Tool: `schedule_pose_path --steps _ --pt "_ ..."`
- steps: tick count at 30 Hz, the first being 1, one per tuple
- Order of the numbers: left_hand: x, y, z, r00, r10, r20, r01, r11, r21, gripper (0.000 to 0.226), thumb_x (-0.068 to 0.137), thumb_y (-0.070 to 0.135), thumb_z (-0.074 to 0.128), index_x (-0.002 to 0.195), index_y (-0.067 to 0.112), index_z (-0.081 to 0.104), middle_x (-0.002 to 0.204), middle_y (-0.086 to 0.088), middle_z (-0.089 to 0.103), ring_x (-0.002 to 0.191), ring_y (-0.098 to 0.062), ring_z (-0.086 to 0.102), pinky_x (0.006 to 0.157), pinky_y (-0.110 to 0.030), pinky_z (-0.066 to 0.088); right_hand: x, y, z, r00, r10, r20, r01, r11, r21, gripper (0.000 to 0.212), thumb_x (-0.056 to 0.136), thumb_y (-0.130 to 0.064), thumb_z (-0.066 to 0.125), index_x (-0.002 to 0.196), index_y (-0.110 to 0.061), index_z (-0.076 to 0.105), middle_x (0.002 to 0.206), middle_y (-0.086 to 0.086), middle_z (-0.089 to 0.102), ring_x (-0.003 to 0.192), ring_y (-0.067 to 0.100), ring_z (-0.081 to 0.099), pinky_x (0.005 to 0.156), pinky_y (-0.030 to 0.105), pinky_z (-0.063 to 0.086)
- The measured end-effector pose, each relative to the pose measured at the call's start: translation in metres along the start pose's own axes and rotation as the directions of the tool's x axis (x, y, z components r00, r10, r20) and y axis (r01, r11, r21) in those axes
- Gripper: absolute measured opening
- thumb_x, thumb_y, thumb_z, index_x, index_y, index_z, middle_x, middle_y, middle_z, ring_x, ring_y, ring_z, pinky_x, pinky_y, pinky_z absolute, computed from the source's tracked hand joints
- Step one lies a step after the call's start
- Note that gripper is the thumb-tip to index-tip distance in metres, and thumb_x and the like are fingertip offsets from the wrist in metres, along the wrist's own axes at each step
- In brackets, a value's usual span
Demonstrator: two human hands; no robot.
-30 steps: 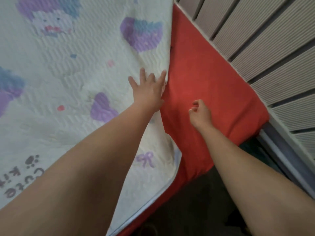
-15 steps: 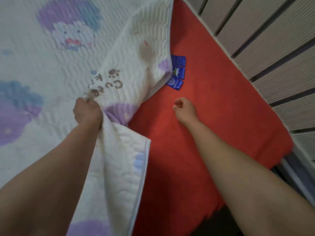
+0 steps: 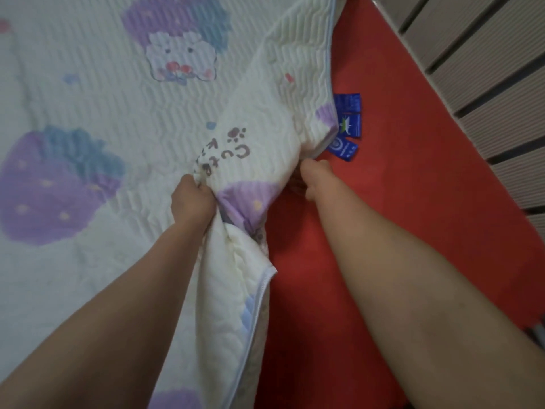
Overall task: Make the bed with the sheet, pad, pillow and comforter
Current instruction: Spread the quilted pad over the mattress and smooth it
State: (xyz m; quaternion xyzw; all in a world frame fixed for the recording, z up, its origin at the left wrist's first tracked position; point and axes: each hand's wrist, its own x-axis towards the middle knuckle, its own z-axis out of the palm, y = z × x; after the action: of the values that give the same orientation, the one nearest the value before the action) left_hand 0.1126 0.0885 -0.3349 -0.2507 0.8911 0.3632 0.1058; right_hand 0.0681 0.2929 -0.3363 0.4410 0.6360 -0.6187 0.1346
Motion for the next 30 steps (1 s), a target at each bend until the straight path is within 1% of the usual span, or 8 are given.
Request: schedule_pose_path --steps 3,8,12,16,19,23,26,30 --pt "-0.004 0.003 0.002 0.999 0.03 0.038 -0.031 0.999 0.012 0.018 0.091 0.013 0.042 0.099 -0.001 0.05 0.111 -0.026 0.057 0.103 -0.039 0.054 0.083 -0.037 0.039 0.004 -0.002 -0.004 0.999 0.008 -0.039 -0.009 1.0 -0.027 0.032 0.086 -0.008 0.054 0.118 -0.005 0.056 0.091 0.011 0.064 0.059 0.016 0.052 0.045 0.019 0.042" --pt "-0.015 0.011 0.008 0.991 0.097 0.091 -0.102 0.994 0.048 0.013 0.091 0.014 0.04 0.093 0.005 0.049 0.105 -0.022 0.06 0.098 -0.038 0.056 0.078 -0.036 0.038 -0.003 -0.008 -0.014 1.0 -0.003 0.025 -0.001 0.986 0.165 0.009 0.088 -0.023 0.058 0.088 -0.014 0.059 0.076 0.005 0.064 0.06 0.019 0.058 0.06 0.03 0.046" --pt "-0.021 0.014 0.01 0.99 0.11 0.085 -0.116 0.991 0.063 0.007 0.09 0.013 0.042 0.088 0.007 0.046 0.102 -0.021 0.059 0.093 -0.037 0.055 0.076 -0.036 0.038 0.011 0.003 -0.021 0.992 -0.03 -0.121 0.049 0.986 0.16 0.037 0.079 -0.013 0.052 0.116 -0.006 0.052 0.1 0.016 0.067 0.069 0.025 0.062 0.056 0.03 0.047" --pt "-0.022 0.011 0.011 0.991 0.113 0.072 -0.117 0.992 0.048 0.008 0.091 0.01 0.041 0.087 0.005 0.046 0.092 -0.015 0.054 0.083 -0.027 0.049 0.072 -0.032 0.033 0.02 -0.001 -0.021 0.999 -0.022 0.05 0.012 0.984 0.18 0.036 0.081 -0.023 0.064 0.114 -0.011 0.056 0.081 0.005 0.066 0.058 0.014 0.056 0.05 0.024 0.042" --pt "-0.024 0.007 0.013 0.987 0.146 0.059 -0.152 0.984 0.094 0.009 0.091 0.01 0.041 0.085 0.005 0.046 0.09 -0.016 0.054 0.082 -0.027 0.049 0.07 -0.031 0.031 0.026 -0.008 -0.019 0.982 -0.039 0.182 0.003 0.98 0.198 0.007 0.083 -0.019 0.063 0.082 -0.016 0.056 0.055 -0.004 0.06 0.05 0.01 0.052 0.053 0.026 0.039" --pt "-0.042 0.007 0.016 0.983 0.181 0.023 -0.182 0.974 0.135 0.01 0.09 0.009 0.045 0.087 0.003 0.051 0.097 -0.021 0.06 0.092 -0.033 0.056 0.069 -0.031 0.032 0.012 -0.007 -0.035 0.947 -0.125 0.297 0.012 0.935 0.353 0.011 0.09 -0.022 0.062 0.082 -0.015 0.062 0.061 -0.001 0.069 0.056 0.014 0.065 0.055 0.026 0.053" --pt "-0.062 0.018 0.02 0.978 0.207 0.043 -0.21 0.968 0.138 0.01 0.087 0.008 0.048 0.085 0.002 0.055 0.092 -0.019 0.061 0.093 -0.035 0.057 0.074 -0.035 0.039 -0.001 -0.008 -0.073 0.965 -0.187 0.186 0.094 0.903 0.419 0.016 0.099 -0.025 0.05 0.095 -0.014 0.062 0.073 0.003 0.07 0.06 0.016 0.066 0.061 0.034 0.056" --pt "-0.102 0.055 0.037 0.963 0.241 0.119 -0.253 0.962 0.102 0.018 0.086 0.005 0.049 0.069 0.012 0.046 0.092 -0.023 0.061 0.093 -0.036 0.058 0.071 -0.033 0.038 -0.002 -0.014 -0.152 0.933 -0.334 -0.134 0.349 0.931 0.109 0.035 0.096 -0.031 0.053 0.117 -0.004 0.06 0.105 0.011 0.068 0.09 0.021 0.065 0.075 0.036 0.054"
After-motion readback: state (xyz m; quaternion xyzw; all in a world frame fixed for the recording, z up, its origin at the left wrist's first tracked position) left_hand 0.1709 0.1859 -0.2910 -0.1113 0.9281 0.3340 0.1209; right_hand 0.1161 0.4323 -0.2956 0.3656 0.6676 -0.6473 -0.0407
